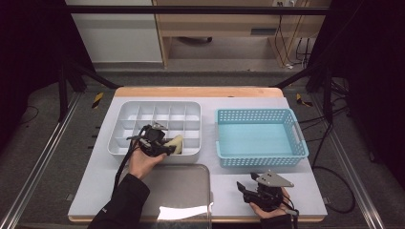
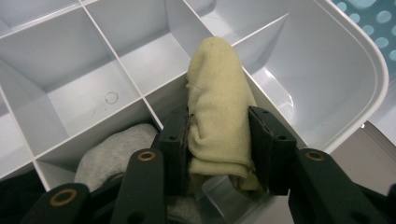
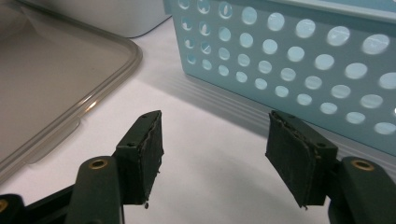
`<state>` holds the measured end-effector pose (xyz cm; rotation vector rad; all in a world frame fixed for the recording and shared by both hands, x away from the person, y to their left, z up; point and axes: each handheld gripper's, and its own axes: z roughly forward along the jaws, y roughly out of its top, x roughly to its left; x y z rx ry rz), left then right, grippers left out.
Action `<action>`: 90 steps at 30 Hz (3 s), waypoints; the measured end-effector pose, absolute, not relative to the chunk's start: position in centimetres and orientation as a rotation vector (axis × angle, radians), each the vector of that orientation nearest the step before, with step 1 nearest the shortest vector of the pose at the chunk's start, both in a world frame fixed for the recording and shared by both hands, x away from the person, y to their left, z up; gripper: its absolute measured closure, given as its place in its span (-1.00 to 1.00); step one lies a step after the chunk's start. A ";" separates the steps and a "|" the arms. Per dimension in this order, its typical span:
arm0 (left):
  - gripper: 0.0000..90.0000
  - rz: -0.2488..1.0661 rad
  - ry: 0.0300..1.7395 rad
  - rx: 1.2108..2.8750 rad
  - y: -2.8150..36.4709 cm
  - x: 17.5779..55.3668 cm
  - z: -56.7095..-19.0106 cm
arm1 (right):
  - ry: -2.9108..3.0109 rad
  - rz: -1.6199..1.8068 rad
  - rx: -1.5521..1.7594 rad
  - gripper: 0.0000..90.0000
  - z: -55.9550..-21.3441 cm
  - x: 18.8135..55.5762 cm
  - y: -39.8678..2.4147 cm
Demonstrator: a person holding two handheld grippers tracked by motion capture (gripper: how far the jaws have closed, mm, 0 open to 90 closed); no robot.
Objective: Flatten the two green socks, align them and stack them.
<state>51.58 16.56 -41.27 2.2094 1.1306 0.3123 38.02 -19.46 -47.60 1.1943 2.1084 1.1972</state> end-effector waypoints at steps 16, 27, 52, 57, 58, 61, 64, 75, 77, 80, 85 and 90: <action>0.48 0.331 1.109 2.042 18.0 50.1 -41.2 | 2.099 1.207 1.201 -0.19 -47.5 37.9 -19.6; 0.59 0.303 1.145 2.096 17.6 50.6 -42.2 | 2.108 1.204 1.198 -0.18 -47.6 38.0 -19.5; 0.67 0.284 1.121 2.123 17.4 51.0 -42.7 | 2.112 1.205 1.199 -0.17 -47.6 38.1 -19.5; 0.46 0.281 1.087 2.018 18.4 50.3 -41.6 | 2.112 1.207 1.199 -0.18 -47.6 38.1 -19.5; 0.49 0.283 1.089 2.005 18.5 50.2 -41.4 | 2.110 1.207 1.200 -0.17 -47.6 38.1 -19.5; 0.72 0.290 1.095 2.015 18.4 50.2 -41.3 | 2.107 1.207 1.202 -0.17 -47.6 38.1 -19.6; 0.92 0.287 1.098 2.052 17.9 50.4 -42.0 | 2.109 1.205 1.198 -0.16 -47.6 38.0 -19.5; 0.89 0.317 1.104 2.101 17.3 50.7 -42.8 | 2.112 1.208 1.194 -0.16 -47.6 38.0 -19.5; 0.77 0.314 1.092 2.067 17.6 50.4 -42.6 | 2.108 1.211 1.200 -0.16 -47.5 38.0 -19.5; 0.66 0.329 1.059 2.017 18.3 49.7 -41.7 | 2.103 1.216 1.201 -0.16 -47.4 38.0 -19.5; 0.52 0.329 1.030 1.959 19.7 48.1 -40.6 | 2.093 1.232 1.206 -0.16 -47.3 38.0 -19.6; 0.41 0.353 1.003 1.903 21.5 46.1 -39.9 | 2.092 1.257 1.217 -0.16 -47.0 38.0 -19.5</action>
